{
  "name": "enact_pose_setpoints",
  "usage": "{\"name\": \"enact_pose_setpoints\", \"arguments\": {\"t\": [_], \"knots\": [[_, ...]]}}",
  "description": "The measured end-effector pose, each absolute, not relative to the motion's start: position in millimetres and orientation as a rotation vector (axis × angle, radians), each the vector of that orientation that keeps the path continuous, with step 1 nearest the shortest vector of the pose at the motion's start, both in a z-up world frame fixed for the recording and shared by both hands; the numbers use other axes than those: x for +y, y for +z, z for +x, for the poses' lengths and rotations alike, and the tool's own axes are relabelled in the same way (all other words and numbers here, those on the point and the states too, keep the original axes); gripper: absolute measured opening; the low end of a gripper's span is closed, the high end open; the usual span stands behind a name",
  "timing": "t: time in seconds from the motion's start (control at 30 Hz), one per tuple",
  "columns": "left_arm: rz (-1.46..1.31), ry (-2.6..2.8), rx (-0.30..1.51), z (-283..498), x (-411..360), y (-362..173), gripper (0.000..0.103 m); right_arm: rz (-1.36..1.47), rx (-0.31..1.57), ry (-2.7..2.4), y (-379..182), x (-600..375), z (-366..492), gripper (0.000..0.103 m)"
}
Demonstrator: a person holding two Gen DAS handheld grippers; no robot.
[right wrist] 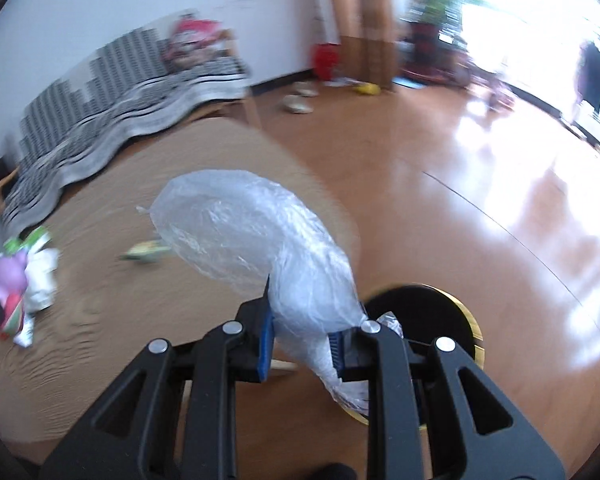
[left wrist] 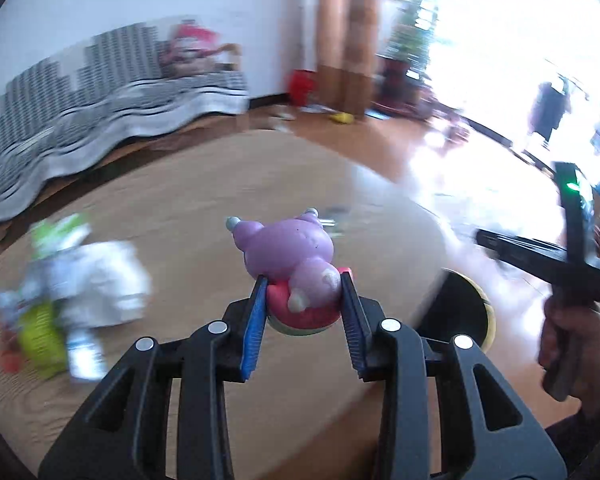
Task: Collect trash
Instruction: 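Carry both items to the black bin and open both tools to drop them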
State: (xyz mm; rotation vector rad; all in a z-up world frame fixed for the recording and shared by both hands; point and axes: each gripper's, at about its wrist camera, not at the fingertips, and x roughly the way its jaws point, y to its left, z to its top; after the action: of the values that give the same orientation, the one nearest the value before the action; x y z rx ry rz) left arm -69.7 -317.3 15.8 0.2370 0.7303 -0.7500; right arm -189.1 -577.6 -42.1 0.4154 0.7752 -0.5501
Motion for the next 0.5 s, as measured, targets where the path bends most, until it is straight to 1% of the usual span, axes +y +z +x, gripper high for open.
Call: {"name": "enact_pose_setpoints", "arguments": {"t": [0.2,0.33,0.5], "knots": [[0.285,-0.984,0.82,-122.3,-434.8,-22.7,0.035,0.523,0.849,-0.658,-90.8,-644.8,-246.8,0.023],[0.324,-1.082,0.871,-151.5,-487.2,-56.7,0.035,0.608,0.91,-0.691,-121.7,-675.8,-271.7,0.023],[0.397,-1.108,0.942,-153.1,-534.0,-110.5,0.036,0.717,0.98,-0.698,-154.1,-699.4,-288.8,0.023]]}}
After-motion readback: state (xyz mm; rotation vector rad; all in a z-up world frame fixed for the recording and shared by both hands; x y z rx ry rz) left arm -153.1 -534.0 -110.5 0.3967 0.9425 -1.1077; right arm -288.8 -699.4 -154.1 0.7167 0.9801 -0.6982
